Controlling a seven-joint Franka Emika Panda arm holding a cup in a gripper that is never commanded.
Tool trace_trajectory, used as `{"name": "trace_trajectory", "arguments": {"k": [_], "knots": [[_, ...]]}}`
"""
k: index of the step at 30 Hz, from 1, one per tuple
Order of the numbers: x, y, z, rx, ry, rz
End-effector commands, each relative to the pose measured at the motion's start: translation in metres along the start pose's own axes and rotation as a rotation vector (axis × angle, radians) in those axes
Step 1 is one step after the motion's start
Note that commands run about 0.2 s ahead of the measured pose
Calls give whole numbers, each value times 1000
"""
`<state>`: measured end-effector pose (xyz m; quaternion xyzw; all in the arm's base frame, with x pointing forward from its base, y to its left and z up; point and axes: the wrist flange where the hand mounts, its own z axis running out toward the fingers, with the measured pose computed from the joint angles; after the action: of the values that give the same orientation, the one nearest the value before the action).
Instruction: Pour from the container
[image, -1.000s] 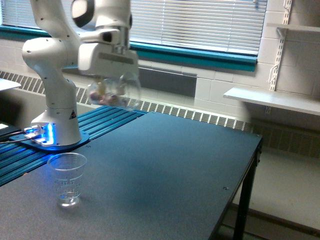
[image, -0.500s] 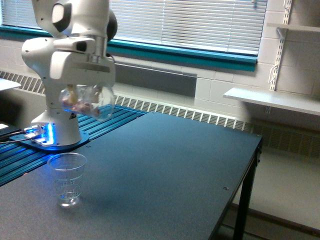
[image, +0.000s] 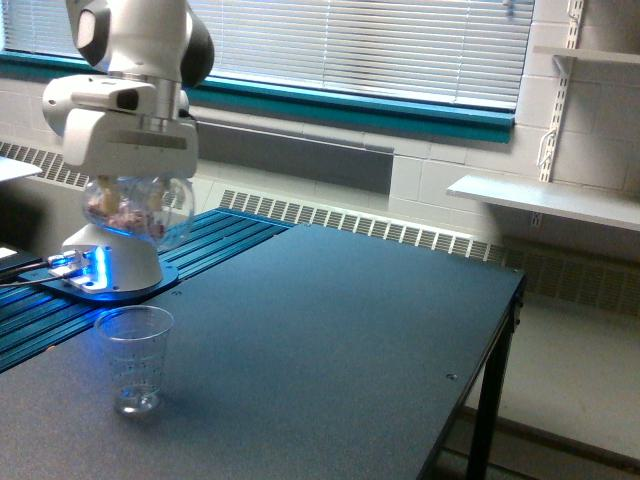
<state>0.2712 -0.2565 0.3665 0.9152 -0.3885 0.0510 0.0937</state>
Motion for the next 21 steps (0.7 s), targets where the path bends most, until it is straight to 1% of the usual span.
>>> {"name": "trace_trajectory", "arguments": {"k": [1,3,8,14,18,21], "knots": [[-2,23,7,-16,-26,-56],[-1,29,9,-9,-33,-43],[-3,39,18,-25,-65,-24],[-6,47,29,-27,-96,-9],[-8,49,37,-52,-121,-3],[-7,49,42,-64,-128,-1]]}}
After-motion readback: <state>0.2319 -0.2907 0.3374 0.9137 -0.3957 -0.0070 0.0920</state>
